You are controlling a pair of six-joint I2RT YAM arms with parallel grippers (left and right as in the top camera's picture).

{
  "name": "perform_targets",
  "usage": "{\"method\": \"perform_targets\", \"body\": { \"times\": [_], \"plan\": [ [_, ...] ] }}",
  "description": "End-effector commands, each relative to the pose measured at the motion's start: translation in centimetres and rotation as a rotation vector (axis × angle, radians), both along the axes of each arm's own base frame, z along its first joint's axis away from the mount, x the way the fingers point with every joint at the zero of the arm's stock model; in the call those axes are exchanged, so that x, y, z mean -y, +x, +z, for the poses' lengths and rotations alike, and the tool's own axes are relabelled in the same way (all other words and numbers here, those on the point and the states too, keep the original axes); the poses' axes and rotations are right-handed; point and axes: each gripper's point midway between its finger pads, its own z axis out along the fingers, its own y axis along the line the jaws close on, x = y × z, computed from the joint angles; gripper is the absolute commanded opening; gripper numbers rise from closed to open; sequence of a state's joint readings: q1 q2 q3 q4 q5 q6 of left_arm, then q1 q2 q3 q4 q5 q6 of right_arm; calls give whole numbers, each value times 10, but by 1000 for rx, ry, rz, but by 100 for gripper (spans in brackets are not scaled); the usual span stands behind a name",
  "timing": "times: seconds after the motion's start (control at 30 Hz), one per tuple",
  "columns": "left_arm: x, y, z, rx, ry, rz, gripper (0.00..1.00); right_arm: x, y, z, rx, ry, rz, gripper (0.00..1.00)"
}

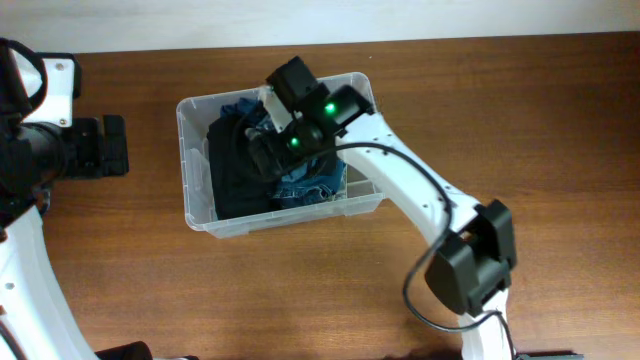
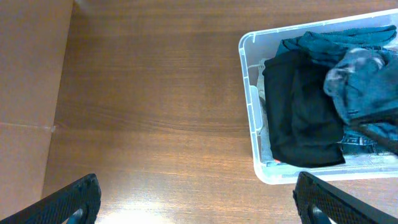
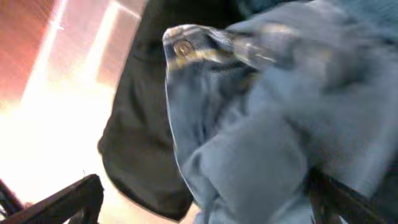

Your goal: Pack container

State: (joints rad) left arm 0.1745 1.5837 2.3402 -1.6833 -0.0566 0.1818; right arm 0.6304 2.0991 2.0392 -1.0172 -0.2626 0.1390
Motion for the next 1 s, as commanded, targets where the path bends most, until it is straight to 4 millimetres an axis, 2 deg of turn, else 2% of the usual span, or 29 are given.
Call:
{"method": "perform_targets", "body": {
  "times": [0.0, 0.1, 0.27, 0.33, 0.47, 0.6, 0.63, 0.7, 0.77, 0.83, 0.97],
  "plan": [
    [-1, -3, 4, 15, -3, 12, 100, 18, 0, 87, 175, 77, -27, 98],
    [-1, -3, 4, 15, -4, 12, 100, 28, -7, 115, 224, 99, -39, 98],
    [-1, -3, 4, 15, -3, 12, 100, 68, -21, 118, 216, -30, -111, 99],
    [-1, -3, 4, 15, -3, 11, 100, 92, -19, 119, 219, -84, -165, 98],
    [-1, -3, 4, 15, -3, 11, 100, 161, 1, 152, 232, 4, -320, 98],
    [-1, -3, 4, 15, -3, 11, 100, 215, -1, 184, 270, 83, -427, 98],
    [-1, -3, 4, 15, -3, 12, 100, 232, -5, 196, 301, 84, -459, 98],
    [-1, -3, 4, 15, -3, 12, 100, 250, -13, 210, 348, 78, -484, 99],
    [-1, -3, 4, 15, -3, 11, 100, 279, -32, 236, 447, 40, -521, 99],
    [-1, -3, 4, 15, -3, 11, 100, 305, -46, 251, 515, -9, -573, 98],
    [-1, -3, 4, 15, -3, 11, 100, 325, -81, 264, 608, -76, -595, 98]
  ]
}}
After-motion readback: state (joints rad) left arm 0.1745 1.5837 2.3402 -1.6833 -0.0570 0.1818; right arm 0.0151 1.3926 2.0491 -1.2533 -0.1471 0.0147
